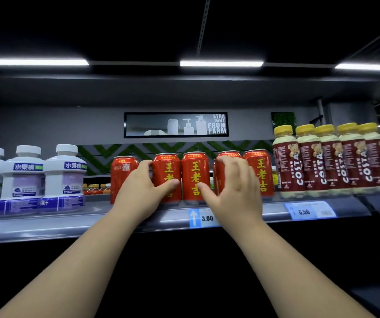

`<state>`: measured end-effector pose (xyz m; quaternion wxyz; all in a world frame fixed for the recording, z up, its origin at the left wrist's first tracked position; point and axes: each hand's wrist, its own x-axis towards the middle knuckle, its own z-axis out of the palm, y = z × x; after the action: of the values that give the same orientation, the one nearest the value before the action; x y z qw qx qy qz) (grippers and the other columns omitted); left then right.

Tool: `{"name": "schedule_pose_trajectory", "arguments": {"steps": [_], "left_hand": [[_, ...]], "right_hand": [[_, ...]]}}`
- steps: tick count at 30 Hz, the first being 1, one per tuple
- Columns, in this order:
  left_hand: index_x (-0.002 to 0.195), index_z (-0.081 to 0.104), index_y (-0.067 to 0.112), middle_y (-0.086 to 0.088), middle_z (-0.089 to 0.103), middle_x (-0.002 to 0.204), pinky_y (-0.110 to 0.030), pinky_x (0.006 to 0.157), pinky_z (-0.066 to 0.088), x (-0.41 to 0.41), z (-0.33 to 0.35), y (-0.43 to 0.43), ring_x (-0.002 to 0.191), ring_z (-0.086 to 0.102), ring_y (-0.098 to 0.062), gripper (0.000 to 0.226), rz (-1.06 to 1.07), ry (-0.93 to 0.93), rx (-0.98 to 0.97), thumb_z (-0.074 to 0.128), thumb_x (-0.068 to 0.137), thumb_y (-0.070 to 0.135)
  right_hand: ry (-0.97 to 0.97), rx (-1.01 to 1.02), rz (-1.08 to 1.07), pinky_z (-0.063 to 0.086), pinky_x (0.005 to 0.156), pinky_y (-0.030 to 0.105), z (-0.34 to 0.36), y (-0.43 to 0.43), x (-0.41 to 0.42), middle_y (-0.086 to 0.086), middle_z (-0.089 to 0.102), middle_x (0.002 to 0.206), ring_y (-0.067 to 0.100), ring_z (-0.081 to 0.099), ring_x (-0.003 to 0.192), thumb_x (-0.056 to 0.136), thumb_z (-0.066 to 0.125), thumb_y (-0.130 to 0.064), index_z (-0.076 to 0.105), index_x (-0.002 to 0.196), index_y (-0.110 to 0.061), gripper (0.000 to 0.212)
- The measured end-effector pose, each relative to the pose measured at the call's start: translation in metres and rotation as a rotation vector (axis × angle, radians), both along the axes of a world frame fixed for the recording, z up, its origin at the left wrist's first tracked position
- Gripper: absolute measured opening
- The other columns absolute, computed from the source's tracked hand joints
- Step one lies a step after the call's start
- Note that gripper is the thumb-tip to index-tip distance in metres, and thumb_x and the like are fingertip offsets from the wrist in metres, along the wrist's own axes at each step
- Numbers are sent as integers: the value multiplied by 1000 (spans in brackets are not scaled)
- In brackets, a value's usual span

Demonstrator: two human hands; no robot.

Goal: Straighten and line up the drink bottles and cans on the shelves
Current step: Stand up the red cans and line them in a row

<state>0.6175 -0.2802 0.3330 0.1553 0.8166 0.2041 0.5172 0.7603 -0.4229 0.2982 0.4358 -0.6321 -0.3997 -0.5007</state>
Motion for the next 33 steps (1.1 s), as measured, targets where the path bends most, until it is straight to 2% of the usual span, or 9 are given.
{"name": "schedule_pose_trajectory", "arguments": {"steps": [2, 4, 8, 19, 21, 24, 27, 30, 33], "left_hand": [[142, 38, 24, -1, 60, 129, -40, 89, 55, 0, -1, 0, 105, 59, -17, 80, -5, -2, -4, 70, 78, 59], [142, 37, 24, -3, 60, 130, -42, 88, 55, 1, -1, -1, 105, 61, -19, 77, 5, 5, -2, 68, 81, 58], [145, 31, 25, -4, 61, 133, -42, 87, 50, 4, -3, -3, 112, 62, -24, 75, 83, 65, 48, 60, 86, 61], [147, 24, 28, -5, 57, 137, -44, 92, 52, 7, -5, -9, 114, 61, -24, 98, 93, 85, 73, 70, 70, 68], [149, 20, 31, -6, 46, 142, -46, 98, 46, 11, -11, -15, 123, 51, -25, 97, 185, 54, 182, 65, 73, 72], [151, 17, 40, -9, 15, 156, -50, 117, 19, 25, -28, -36, 146, 14, -30, 84, 326, 100, 417, 41, 82, 80], [153, 19, 45, -8, -10, 163, -55, 118, -5, 44, -44, -52, 149, -17, -33, 80, 352, 82, 481, 22, 82, 82], [153, 21, 44, -8, -10, 164, -60, 119, -1, 59, -53, -61, 149, -19, -35, 77, 386, 115, 516, 17, 84, 79], [151, 18, 40, -4, -8, 163, -57, 118, 10, 61, -52, -67, 150, -12, -32, 73, 344, 9, 368, 40, 89, 71]], "right_hand": [[-14, 21, -68, 44, 89, 39, -2, -17, 19, 5, 55, 120, 25, 53, 107, 80, 72, -53, 48, 126, -18, 63], [66, -2, -131, 41, 98, 45, -3, -32, 34, 6, 52, 130, 28, 48, 119, 81, 69, -57, 49, 130, -20, 65], [232, -89, -158, 31, 114, 52, -4, -36, 39, 4, 28, 152, 28, 25, 142, 86, 59, -64, 37, 145, -29, 72], [214, -146, -173, 26, 117, 52, -6, -36, 35, 7, 23, 157, 30, 17, 146, 90, 56, -60, 42, 143, -33, 62], [193, -173, -186, 17, 119, 53, -6, -38, 35, 8, 20, 159, 32, 10, 149, 90, 54, -62, 42, 144, -36, 61], [112, -258, -192, 5, 121, 53, -10, -41, 35, 6, 13, 164, 31, -1, 152, 91, 44, -66, 39, 147, -41, 62], [-14, -313, -214, 7, 120, 56, -27, -39, 34, 11, 25, 162, 36, 11, 151, 91, 36, -63, 49, 143, -37, 60], [-52, -349, -244, 13, 115, 61, -40, -37, 39, 14, 34, 159, 42, 22, 148, 94, 31, -58, 51, 143, -34, 58], [-63, -369, -239, 14, 114, 60, -41, -38, 43, 15, 33, 159, 41, 22, 148, 95, 30, -59, 46, 147, -32, 60]]}}
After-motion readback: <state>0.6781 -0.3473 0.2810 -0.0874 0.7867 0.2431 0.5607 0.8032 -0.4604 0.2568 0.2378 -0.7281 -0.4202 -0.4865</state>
